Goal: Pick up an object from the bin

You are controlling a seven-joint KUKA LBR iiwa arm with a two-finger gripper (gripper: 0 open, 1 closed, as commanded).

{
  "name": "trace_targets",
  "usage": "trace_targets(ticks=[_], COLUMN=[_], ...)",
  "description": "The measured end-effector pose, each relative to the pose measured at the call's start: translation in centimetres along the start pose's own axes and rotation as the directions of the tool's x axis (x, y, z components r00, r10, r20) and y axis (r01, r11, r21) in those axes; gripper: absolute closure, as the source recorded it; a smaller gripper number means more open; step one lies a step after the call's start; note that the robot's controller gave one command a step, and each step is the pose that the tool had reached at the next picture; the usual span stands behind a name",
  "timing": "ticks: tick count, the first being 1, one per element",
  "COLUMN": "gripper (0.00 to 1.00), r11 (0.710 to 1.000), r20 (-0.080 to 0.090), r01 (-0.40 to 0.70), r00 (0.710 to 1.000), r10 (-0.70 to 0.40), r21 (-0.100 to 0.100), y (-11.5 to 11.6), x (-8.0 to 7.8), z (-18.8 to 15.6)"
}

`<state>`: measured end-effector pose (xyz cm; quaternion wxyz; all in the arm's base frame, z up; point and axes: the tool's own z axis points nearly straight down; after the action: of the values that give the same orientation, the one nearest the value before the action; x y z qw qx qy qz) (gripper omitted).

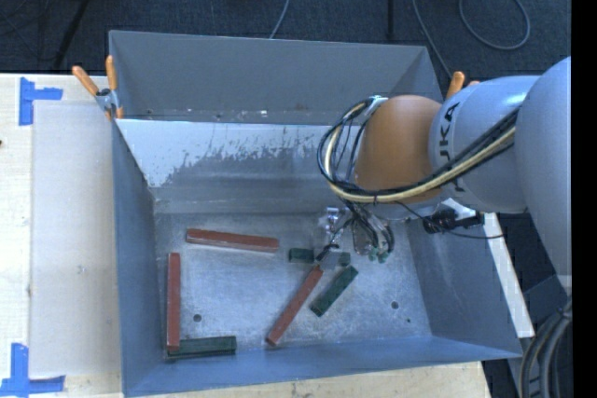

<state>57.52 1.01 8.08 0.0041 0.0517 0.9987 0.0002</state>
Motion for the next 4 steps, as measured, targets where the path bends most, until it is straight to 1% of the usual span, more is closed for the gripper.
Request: trace_targets(ticks=[1,2,3,4], gripper=[1.0,0.0,0.0,1.0], r11=[0.885,0.886,0.894,0.894], r20=[-0.002,-0.006,-0.014,-0.004], r01=[0.466,0.464,0.447,0.448], r00=[0.885,0.886,0.894,0.894], r10=[-0.466,-0.464,-0.448,-0.448], r21=[-0.001,-0.003,-0.007,-0.002], y=[-0.6,-0.6,0.9,1.0], x=[-0.4,-0.3,5.3,4.9], z=[-11.0,-10.8,1.2,0.6])
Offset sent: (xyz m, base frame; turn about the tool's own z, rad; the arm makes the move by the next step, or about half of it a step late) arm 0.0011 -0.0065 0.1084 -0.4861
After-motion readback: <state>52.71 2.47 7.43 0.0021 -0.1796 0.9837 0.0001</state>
